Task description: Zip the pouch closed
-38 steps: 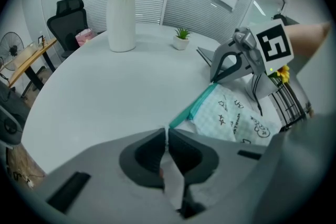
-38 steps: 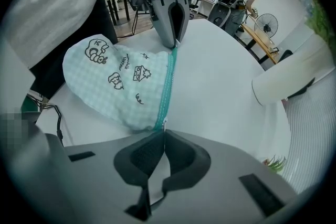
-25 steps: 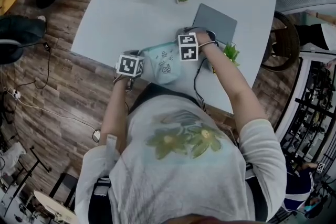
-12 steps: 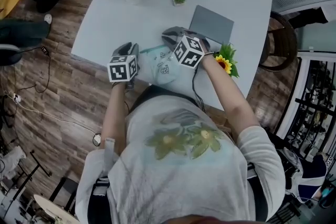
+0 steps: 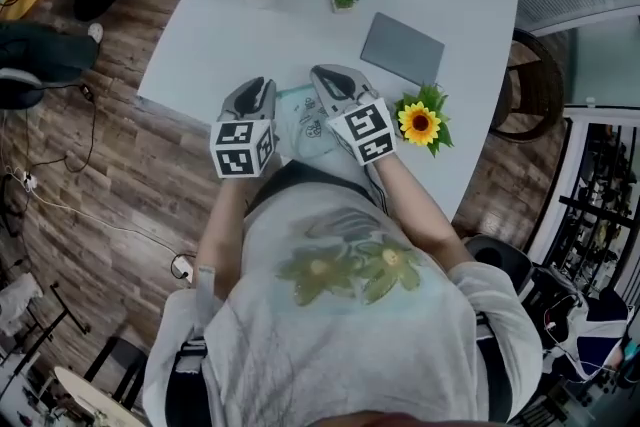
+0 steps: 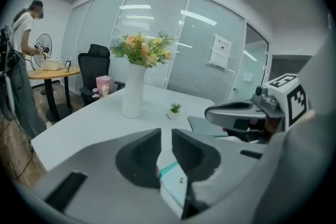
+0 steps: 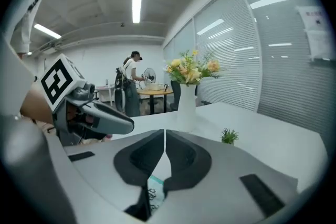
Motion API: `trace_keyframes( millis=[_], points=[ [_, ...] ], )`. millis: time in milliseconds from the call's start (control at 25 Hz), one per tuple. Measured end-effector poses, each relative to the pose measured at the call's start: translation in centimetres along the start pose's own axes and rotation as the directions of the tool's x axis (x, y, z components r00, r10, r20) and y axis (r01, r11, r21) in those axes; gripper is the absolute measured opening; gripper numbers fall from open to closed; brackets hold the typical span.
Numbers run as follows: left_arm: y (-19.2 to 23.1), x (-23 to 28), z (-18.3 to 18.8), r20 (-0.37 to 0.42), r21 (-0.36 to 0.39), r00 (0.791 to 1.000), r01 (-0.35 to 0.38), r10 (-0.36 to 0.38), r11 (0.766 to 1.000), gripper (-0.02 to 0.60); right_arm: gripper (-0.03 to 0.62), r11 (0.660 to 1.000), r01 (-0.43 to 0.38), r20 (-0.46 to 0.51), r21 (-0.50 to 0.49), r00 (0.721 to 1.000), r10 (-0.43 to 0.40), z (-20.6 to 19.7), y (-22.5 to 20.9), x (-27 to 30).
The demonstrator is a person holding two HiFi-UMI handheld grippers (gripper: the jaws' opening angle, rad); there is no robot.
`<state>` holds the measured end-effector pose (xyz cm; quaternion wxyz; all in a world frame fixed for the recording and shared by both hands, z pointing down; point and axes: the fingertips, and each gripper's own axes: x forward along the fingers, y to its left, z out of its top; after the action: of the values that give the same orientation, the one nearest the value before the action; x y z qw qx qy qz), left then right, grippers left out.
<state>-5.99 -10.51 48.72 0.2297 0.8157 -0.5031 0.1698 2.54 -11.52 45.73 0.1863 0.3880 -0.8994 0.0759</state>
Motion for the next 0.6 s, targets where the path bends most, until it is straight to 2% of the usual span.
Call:
trace_keyframes(
  millis=[120,280,400,600],
  points=[
    [-1.6,-1.7,0.7,0.037,0.003,0.999,0.029,-0.029,1.0,0.055,0.021,0.996,0.032,0.037,0.088,0.999,-0.036,0.2,0.8,-2.3],
    [-3.0,-3.3,1.6,0.067,0.027,0.998,0.013,-0.015,1.0,0.01,0.019,0.986,0.067,0.047,0.152,0.996,-0.075,0.3,1.4,-4.6],
    [-3.9,-4.1,1.7,0.064,0.043,0.998,0.002,-0.005,0.999,0.005,0.017,0.981,0.093,0.036,0.172,0.994,-0.1,0.5,2.0,-5.7],
    [-5.6,-5.5,1.9,0.072,0.019,0.997,0.002,-0.004,1.0,0.005,0.017,0.984,0.087,0.041,0.156,0.995,-0.094,1.3,3.0,-7.2]
  ],
)
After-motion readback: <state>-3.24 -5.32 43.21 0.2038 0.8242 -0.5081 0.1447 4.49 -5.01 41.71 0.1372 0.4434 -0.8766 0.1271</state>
